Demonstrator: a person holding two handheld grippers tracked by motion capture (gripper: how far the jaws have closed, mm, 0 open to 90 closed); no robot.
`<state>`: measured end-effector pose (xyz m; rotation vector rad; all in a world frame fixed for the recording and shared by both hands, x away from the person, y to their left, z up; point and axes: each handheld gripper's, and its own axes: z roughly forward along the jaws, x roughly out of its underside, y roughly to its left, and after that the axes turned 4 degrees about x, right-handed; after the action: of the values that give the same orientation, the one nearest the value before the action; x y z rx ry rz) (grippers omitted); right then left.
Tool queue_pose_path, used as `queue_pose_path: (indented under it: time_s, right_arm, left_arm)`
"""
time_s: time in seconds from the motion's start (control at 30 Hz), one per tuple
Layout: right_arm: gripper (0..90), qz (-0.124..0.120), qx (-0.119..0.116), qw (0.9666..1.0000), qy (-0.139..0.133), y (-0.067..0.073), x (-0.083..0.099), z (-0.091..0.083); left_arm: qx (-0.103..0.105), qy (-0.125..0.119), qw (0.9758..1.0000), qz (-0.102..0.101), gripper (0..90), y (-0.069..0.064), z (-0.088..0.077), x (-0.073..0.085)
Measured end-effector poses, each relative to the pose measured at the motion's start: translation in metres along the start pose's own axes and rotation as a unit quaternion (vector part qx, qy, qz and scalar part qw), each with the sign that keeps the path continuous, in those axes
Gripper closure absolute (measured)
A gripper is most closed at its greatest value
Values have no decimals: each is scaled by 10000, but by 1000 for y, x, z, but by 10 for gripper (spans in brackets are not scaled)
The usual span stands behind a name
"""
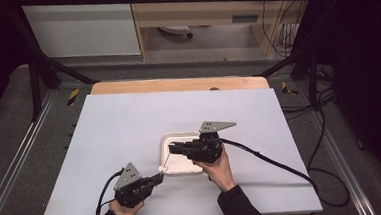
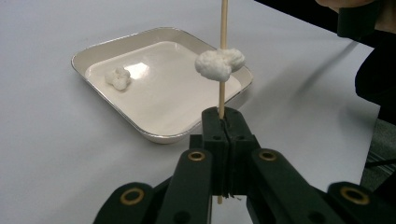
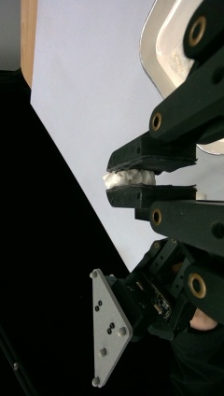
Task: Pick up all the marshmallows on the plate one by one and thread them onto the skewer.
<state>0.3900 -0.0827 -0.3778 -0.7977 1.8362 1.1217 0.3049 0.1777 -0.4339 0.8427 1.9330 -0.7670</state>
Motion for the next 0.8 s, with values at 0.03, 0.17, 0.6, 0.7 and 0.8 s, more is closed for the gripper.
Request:
queue_pose_path:
  time_s: [0.03, 0.17, 0.6, 0.7, 0.8]
  right_arm:
    - [824, 2, -10, 10000, 4, 0, 0, 0]
    - [824, 23, -23, 10000, -15, 0, 2, 2]
    - [829, -54, -50, 10000, 29, 2, 4, 0]
    - [830, -75, -51, 10000, 38, 2, 4, 1]
    - [832, -73, -69, 9999, 55, 3, 5, 1]
  left_arm:
    - [0, 8, 10000, -4, 886, 0, 0, 0]
    - [42, 27, 10000, -28, 888, -1, 0, -1]
    - [-60, 95, 9999, -26, 891, -2, 1, -2]
    - [-91, 120, 9999, -9, 891, -3, 1, -2]
    - [-123, 139, 9998, 25, 891, -3, 1, -2]
